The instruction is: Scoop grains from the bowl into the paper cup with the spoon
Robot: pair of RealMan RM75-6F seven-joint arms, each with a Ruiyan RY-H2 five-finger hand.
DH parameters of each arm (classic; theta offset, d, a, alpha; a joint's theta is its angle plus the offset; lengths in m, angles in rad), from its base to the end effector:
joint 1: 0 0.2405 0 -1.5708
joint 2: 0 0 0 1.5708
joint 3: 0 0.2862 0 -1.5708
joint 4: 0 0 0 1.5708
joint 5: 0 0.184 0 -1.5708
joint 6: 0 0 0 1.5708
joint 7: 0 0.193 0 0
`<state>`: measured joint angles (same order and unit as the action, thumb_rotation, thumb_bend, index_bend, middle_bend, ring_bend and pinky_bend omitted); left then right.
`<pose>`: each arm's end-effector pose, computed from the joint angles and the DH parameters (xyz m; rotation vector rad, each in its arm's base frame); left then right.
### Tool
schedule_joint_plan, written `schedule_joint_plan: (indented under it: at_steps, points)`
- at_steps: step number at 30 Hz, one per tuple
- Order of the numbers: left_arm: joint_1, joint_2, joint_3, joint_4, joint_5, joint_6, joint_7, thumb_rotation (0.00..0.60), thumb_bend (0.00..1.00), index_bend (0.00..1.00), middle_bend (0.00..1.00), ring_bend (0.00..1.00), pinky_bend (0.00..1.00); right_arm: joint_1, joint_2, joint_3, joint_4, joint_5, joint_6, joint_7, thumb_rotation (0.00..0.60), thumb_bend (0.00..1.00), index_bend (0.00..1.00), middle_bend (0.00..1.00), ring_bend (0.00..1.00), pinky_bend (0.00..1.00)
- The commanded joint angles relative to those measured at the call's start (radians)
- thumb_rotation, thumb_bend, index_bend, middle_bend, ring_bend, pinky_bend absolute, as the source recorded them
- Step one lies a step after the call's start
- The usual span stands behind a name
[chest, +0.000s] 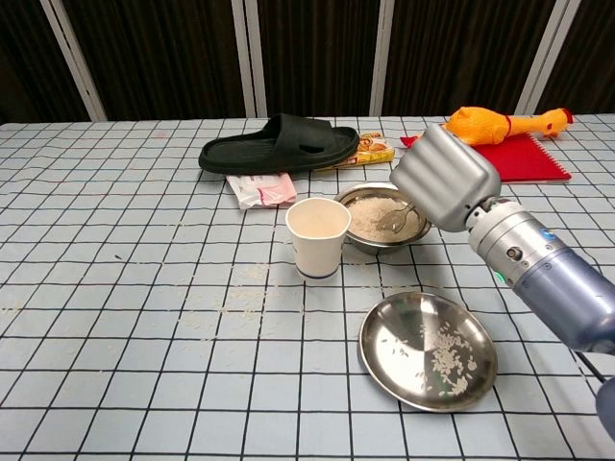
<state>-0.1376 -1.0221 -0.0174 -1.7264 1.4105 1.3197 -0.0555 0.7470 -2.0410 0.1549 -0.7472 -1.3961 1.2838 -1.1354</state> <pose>-0.3296 0.2360 0.1897 -1.4165 -1.1138 -0.8304 -0.1429 -0.4070 -0.0754 1.6456 0.2482 0.4105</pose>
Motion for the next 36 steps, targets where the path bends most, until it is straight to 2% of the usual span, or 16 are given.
schedule_joint_plan:
  at_steps: [1, 14, 27, 36]
  points:
    - [0.000, 0.000, 0.000, -0.001, -0.002, -0.002, -0.002, 0.600, 0.00, 0.00, 0.00, 0.00, 0.00, -0.002, -0.008, 0.015, -0.012, 0.014, -0.009, 0.009, 0.600, 0.57, 0.66, 0.83, 0.97, 1.00]
    - [-0.002, 0.001, -0.002, -0.006, -0.007, -0.005, -0.005, 0.600, 0.00, 0.00, 0.00, 0.00, 0.00, -0.016, -0.018, 0.068, -0.067, 0.075, -0.040, 0.047, 0.600, 0.57, 0.67, 0.83, 0.97, 1.00]
    - [-0.001, 0.003, -0.002, -0.010, -0.015, -0.006, -0.003, 0.600, 0.00, 0.00, 0.00, 0.00, 0.00, -0.036, -0.008, 0.154, -0.182, 0.193, -0.058, 0.068, 0.600, 0.58, 0.67, 0.83, 0.97, 1.00]
    - [0.000, 0.002, -0.003, -0.012, -0.022, -0.007, 0.000, 0.600, 0.00, 0.00, 0.00, 0.00, 0.00, -0.048, 0.009, 0.194, -0.279, 0.284, -0.065, 0.048, 0.600, 0.59, 0.68, 0.83, 0.97, 1.00]
